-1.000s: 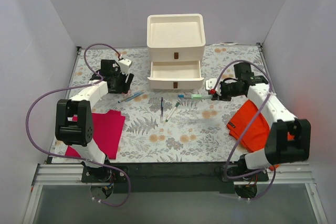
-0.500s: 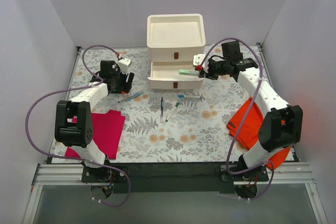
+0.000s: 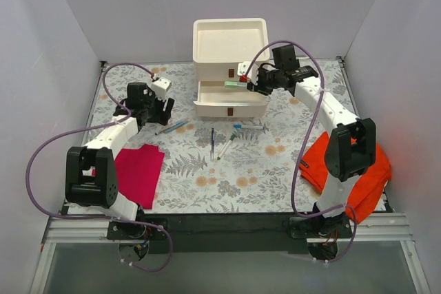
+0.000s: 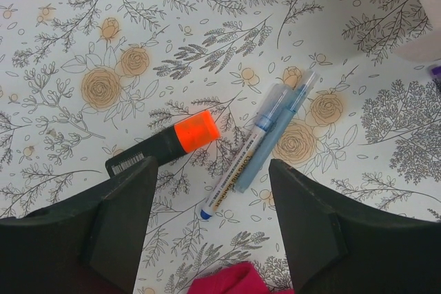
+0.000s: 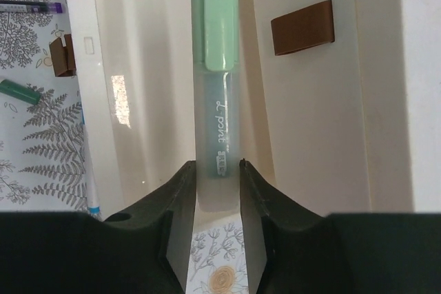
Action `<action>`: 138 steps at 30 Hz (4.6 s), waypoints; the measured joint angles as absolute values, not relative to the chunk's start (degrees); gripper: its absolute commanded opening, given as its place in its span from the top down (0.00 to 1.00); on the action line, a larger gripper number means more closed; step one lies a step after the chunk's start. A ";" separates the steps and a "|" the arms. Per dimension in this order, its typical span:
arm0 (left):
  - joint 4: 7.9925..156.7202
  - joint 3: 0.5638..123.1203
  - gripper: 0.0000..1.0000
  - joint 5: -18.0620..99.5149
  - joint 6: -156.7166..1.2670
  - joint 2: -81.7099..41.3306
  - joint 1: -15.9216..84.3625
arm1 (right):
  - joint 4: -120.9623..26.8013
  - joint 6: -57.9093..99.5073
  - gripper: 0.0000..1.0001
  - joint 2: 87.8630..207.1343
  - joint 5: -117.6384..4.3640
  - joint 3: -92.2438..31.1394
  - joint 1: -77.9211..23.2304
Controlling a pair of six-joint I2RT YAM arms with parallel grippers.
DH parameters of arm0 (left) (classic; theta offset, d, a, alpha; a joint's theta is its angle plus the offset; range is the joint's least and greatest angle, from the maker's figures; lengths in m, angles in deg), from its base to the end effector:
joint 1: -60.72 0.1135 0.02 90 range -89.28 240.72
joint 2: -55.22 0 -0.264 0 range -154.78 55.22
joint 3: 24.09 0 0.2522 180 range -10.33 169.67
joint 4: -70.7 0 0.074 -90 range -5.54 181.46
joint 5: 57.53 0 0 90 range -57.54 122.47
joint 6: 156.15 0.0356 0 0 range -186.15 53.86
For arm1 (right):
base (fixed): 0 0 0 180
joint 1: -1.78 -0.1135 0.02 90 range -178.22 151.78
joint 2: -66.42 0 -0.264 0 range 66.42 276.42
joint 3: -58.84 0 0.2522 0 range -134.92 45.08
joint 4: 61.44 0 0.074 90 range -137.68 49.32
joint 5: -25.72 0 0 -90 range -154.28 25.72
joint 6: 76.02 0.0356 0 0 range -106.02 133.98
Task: Sort the stationery into containers
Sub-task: Place the pen in the drawer, then pick up the pen from the center of the board, then place the pen in the drawer, then close the drawer in the storage box.
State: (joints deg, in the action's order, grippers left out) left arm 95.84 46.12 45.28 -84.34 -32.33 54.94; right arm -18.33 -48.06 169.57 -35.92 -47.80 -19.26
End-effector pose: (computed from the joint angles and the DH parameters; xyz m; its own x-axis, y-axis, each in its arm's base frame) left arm 0.3272 -0.0410 0.2287 -0.7198 -0.2331 -0.6539 0.0381 0.9273 -0.3725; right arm 0.3793 0.1640 0.3188 0.3016 -0.7168 -0.6287 -0.8339 0.1213 -0.5384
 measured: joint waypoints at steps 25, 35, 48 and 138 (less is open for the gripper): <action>114.07 63.74 0.36 61.72 -44.67 -45.12 61.47 | -17.52 -24.80 0.46 152.02 -35.59 -38.95 -13.49; 131.81 70.86 0.47 62.07 -25.68 -55.17 65.26 | -13.26 -22.27 0.46 151.98 -34.30 -30.82 -7.85; 133.93 74.99 0.53 62.11 -21.31 -60.96 65.21 | -13.13 -20.47 0.46 153.16 -34.13 -30.88 -5.73; 69.15 45.55 0.94 18.07 -98.88 -26.95 48.99 | -42.77 -28.04 0.99 154.21 -42.00 -13.31 -28.57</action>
